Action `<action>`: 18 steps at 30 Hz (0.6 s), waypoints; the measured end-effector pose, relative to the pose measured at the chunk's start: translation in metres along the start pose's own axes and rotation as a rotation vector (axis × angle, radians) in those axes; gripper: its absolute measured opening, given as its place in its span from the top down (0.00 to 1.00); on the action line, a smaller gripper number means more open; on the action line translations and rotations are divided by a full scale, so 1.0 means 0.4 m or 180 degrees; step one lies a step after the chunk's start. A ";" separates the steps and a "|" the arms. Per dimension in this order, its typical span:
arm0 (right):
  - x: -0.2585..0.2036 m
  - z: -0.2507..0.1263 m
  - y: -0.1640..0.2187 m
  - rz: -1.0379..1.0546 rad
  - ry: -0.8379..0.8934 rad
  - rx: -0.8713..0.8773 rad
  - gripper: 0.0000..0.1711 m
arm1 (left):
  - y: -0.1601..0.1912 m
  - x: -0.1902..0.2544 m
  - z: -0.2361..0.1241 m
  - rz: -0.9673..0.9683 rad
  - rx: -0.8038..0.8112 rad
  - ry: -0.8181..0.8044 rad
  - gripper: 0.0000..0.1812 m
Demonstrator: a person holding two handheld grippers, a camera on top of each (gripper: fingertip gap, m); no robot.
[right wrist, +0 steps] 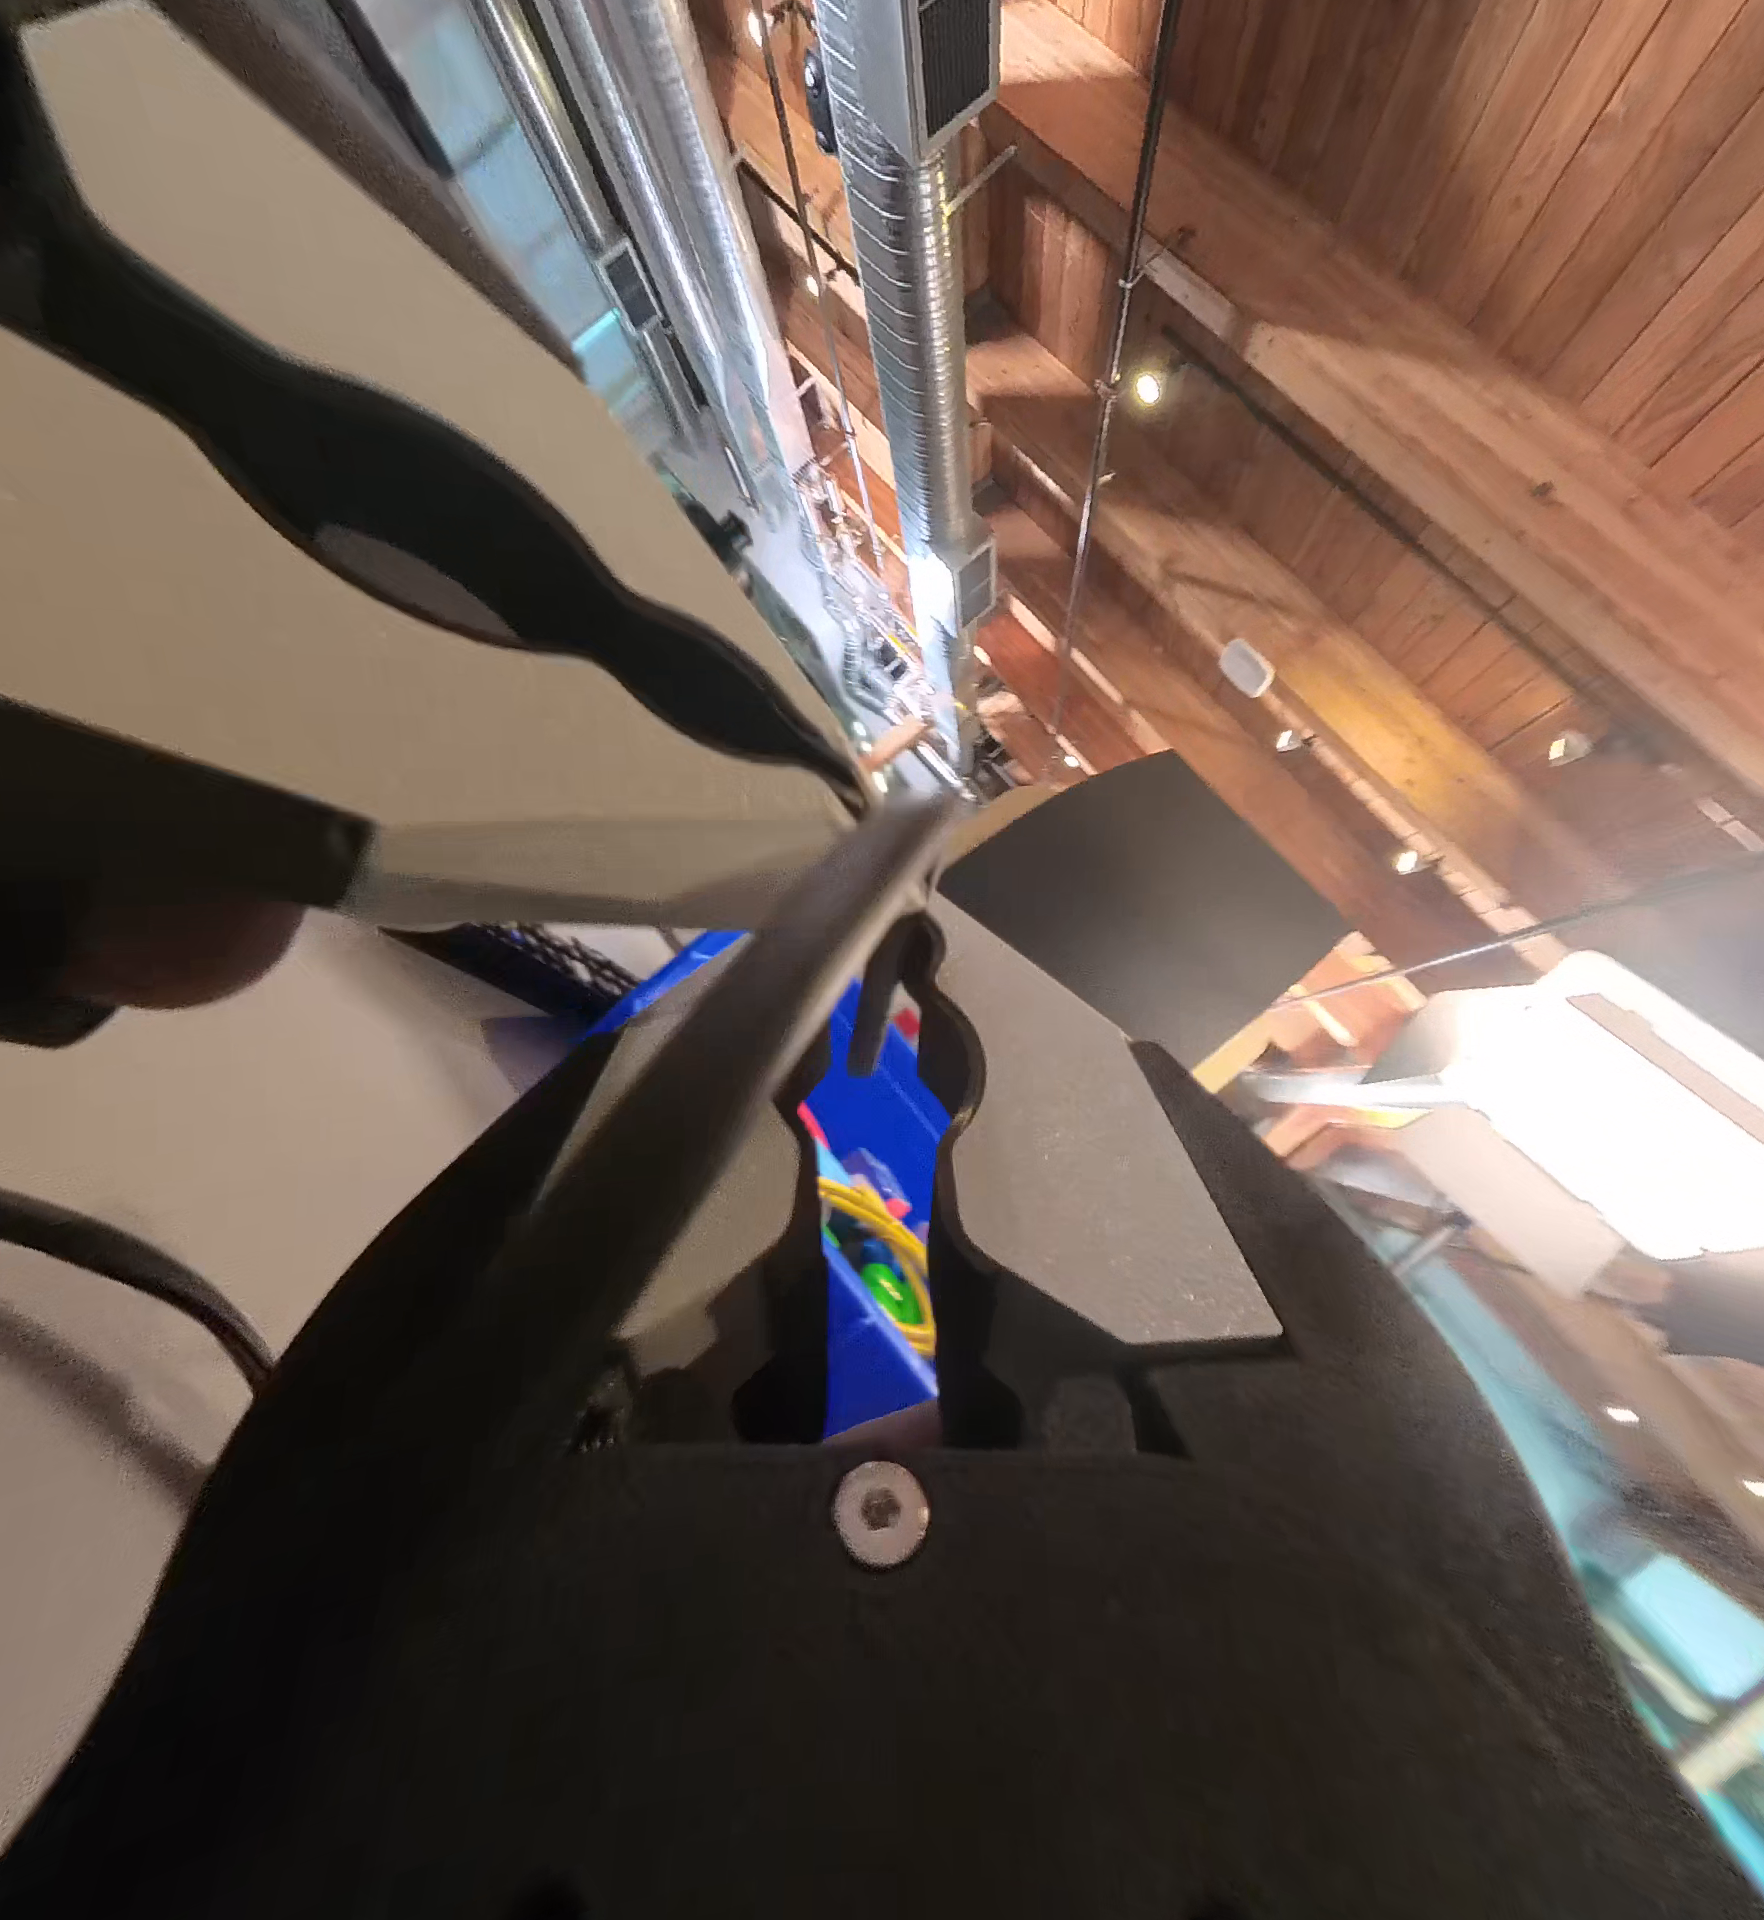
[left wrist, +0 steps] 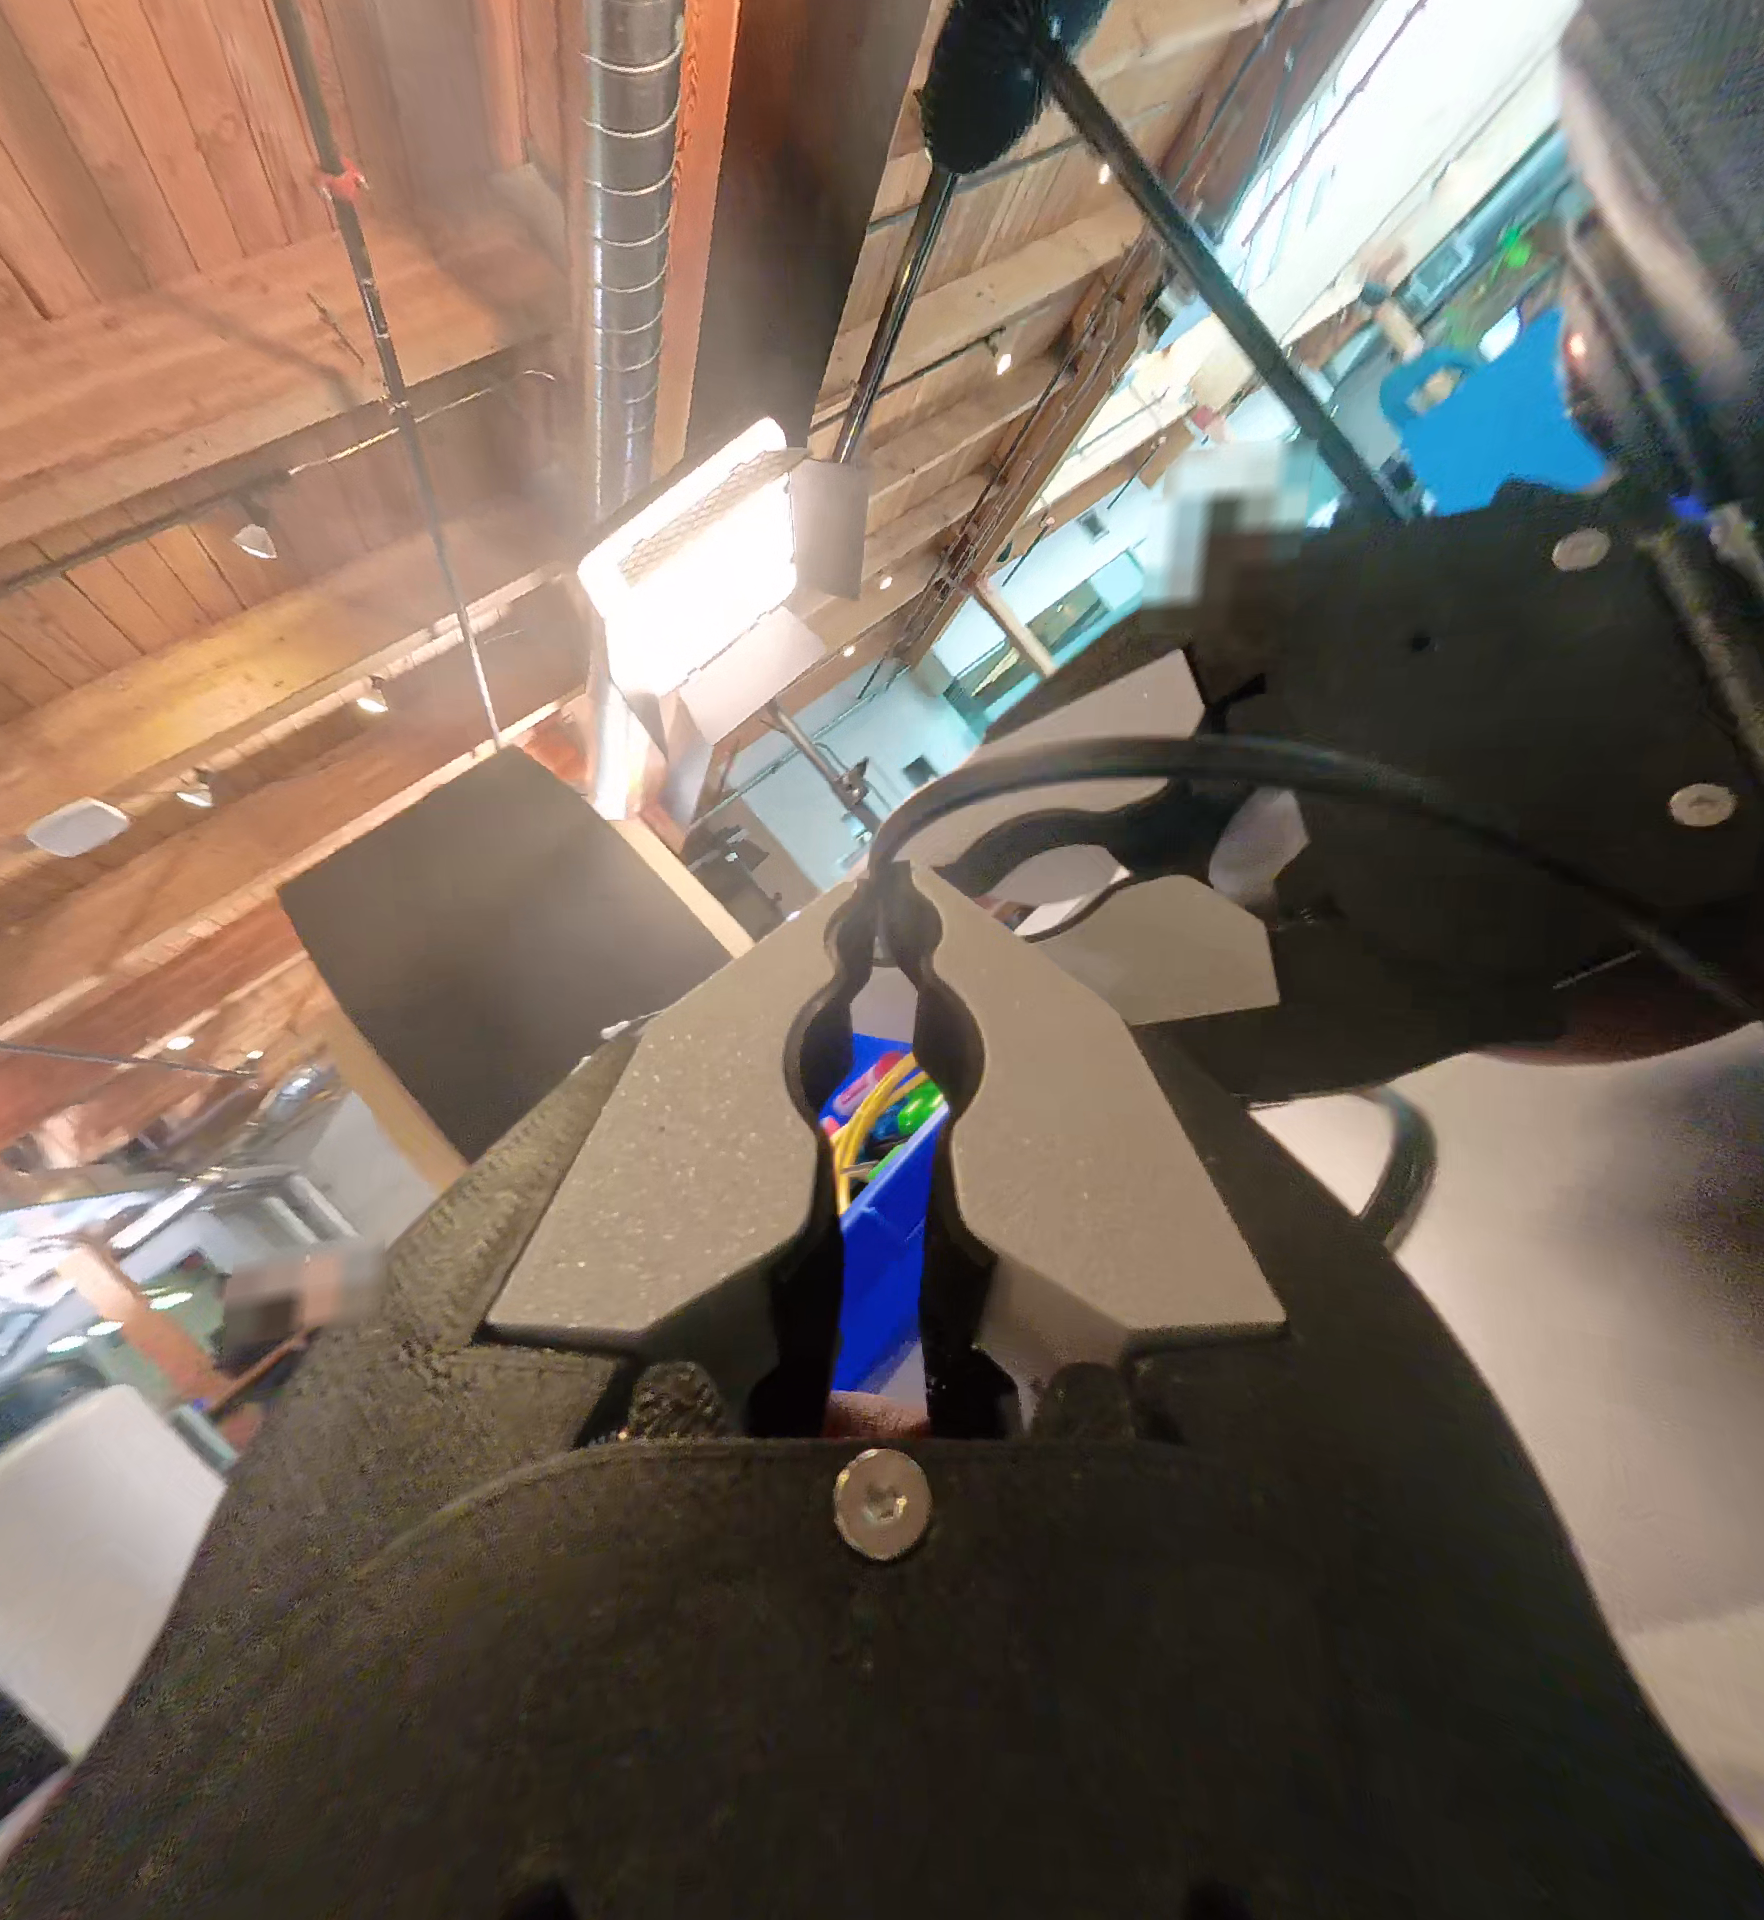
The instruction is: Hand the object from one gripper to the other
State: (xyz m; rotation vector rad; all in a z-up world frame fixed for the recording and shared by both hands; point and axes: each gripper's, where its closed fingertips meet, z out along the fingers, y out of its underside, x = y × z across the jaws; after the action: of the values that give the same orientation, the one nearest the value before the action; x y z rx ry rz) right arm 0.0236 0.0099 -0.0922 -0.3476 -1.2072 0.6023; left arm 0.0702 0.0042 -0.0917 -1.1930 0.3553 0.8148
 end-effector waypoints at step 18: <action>0.012 -0.057 0.056 0.3680 -0.2216 -0.0095 0.89 | 0.032 -0.041 0.002 0.0477 -0.0315 -0.0470 0.99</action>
State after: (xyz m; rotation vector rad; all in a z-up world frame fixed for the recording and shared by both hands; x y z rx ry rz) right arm 0.0406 0.0320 -0.1085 -0.9268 -1.6163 1.8089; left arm 0.0498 0.0005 -0.0894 -1.2001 0.2881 1.0546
